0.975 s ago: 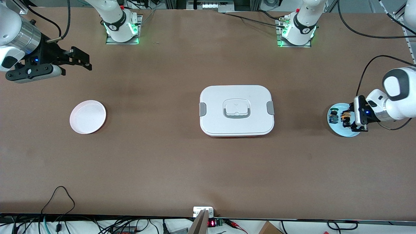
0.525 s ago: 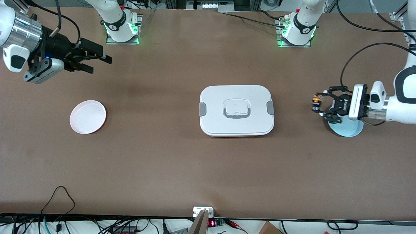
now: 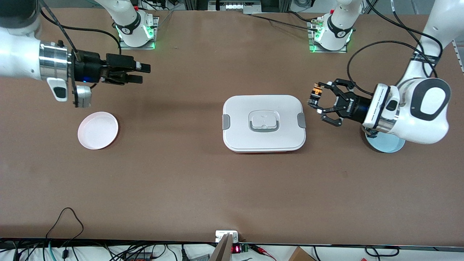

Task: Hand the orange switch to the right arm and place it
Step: 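Lift the orange switch with the left gripper while the right gripper approaches, then grasp the orange switch with the right gripper beside the left gripper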

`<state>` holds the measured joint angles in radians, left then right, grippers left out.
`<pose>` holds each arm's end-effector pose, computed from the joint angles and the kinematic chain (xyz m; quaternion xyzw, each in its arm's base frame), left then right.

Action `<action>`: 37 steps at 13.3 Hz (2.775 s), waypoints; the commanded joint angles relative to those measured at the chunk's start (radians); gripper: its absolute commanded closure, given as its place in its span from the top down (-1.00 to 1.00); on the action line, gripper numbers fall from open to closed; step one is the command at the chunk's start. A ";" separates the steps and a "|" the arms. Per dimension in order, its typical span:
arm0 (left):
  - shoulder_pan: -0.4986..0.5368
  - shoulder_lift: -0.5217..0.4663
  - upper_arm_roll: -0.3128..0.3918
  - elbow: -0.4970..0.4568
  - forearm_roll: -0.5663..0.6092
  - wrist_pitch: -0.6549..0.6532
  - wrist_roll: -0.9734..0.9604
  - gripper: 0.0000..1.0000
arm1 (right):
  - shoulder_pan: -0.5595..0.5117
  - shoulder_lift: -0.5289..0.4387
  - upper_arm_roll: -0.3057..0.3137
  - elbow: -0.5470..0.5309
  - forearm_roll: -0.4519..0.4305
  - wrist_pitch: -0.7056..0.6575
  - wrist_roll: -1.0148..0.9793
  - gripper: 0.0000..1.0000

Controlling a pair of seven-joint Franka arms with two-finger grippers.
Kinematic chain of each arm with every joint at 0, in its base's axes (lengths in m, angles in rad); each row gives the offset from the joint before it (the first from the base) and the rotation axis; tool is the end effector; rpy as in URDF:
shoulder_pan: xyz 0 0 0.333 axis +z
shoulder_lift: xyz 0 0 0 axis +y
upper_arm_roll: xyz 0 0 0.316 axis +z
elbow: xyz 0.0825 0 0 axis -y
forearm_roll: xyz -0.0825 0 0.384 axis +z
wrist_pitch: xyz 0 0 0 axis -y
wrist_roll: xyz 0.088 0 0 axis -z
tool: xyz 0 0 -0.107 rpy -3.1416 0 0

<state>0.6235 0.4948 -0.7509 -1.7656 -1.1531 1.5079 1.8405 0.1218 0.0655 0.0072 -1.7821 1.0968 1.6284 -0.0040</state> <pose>0.5975 -0.1215 0.4075 0.4805 -0.5162 0.3287 0.6282 0.5563 0.1633 0.5470 -0.8520 0.0302 0.1253 0.5074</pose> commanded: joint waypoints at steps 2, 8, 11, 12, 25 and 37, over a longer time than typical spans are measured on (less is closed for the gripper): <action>0.031 -0.033 -0.129 -0.101 -0.205 0.118 0.188 -1.00 | -0.017 -0.016 -0.001 -0.076 0.253 -0.068 0.099 1.00; 0.028 -0.068 -0.286 -0.184 -0.448 0.331 0.302 -1.00 | 0.028 0.022 0.005 -0.077 0.316 -0.065 0.088 1.00; 0.033 -0.071 -0.419 -0.184 -0.508 0.545 0.301 -1.00 | 0.097 0.033 0.007 -0.077 0.328 -0.032 0.087 1.00; 0.044 -0.077 -0.462 -0.184 -0.525 0.610 0.295 -1.00 | 0.125 0.034 0.007 -0.077 0.353 -0.004 0.087 1.00; 0.469 -0.102 -0.909 -0.337 -0.530 0.727 0.230 -1.00 | 0.392 0.103 0.010 -0.005 0.587 0.298 0.082 1.00; 0.492 -0.102 -0.916 -0.334 -0.524 0.726 0.240 -1.00 | 0.435 0.175 0.025 0.072 0.584 0.331 -0.036 1.00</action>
<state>1.0885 0.4209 -1.6404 -2.0983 -1.6549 2.2320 2.0816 0.5445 0.2075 0.0305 -1.7492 1.6673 1.9489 -0.0103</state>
